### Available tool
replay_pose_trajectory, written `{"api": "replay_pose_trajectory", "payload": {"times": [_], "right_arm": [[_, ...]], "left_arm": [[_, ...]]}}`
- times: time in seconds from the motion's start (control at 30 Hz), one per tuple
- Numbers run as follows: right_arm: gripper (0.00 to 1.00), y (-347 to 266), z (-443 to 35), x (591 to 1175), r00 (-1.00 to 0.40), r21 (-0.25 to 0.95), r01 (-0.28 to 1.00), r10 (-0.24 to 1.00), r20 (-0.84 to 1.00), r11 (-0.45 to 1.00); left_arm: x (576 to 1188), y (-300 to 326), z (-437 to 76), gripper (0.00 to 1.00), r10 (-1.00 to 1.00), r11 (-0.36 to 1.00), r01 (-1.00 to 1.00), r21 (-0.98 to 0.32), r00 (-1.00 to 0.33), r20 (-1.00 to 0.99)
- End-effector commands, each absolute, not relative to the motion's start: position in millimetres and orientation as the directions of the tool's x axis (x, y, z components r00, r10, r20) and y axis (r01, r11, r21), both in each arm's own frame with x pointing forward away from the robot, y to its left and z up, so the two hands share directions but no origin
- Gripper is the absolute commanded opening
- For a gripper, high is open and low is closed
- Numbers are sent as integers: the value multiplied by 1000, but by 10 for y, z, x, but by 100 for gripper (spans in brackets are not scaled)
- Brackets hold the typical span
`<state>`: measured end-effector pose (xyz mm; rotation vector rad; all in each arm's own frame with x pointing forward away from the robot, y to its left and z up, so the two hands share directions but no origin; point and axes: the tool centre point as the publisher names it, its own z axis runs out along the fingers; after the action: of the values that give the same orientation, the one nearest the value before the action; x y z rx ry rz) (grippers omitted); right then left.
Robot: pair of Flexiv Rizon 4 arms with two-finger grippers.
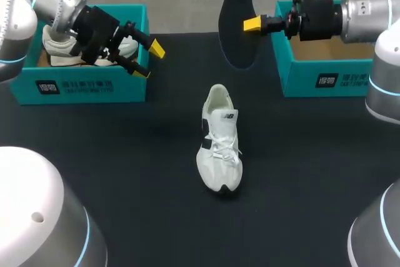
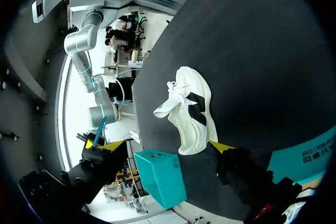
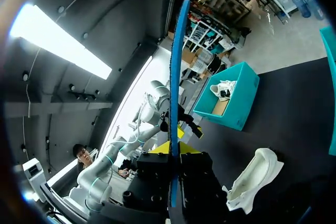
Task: Take the shoe out of the shoebox, open the shoe tongue, remove and reinsert the insole, then place the shoe into the shoebox
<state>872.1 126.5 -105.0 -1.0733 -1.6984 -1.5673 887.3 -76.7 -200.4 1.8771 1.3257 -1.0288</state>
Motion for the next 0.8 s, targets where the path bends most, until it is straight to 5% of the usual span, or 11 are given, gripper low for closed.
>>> {"api": "replay_pose_trajectory", "payload": {"times": [0.03, 0.8], "right_arm": [[0, 1278, -1053, 8720, -503, 514, 858, 172, 847, -17], [0, 1302, -1147, 8793, -554, 568, 822, 170, 815, -44]], "left_arm": [[8871, -764, -2001, 100, 474, -310, 950, 47, 197, -858], [8871, -764, -2001, 100, 474, -310, 950, 47, 197, -858]]}}
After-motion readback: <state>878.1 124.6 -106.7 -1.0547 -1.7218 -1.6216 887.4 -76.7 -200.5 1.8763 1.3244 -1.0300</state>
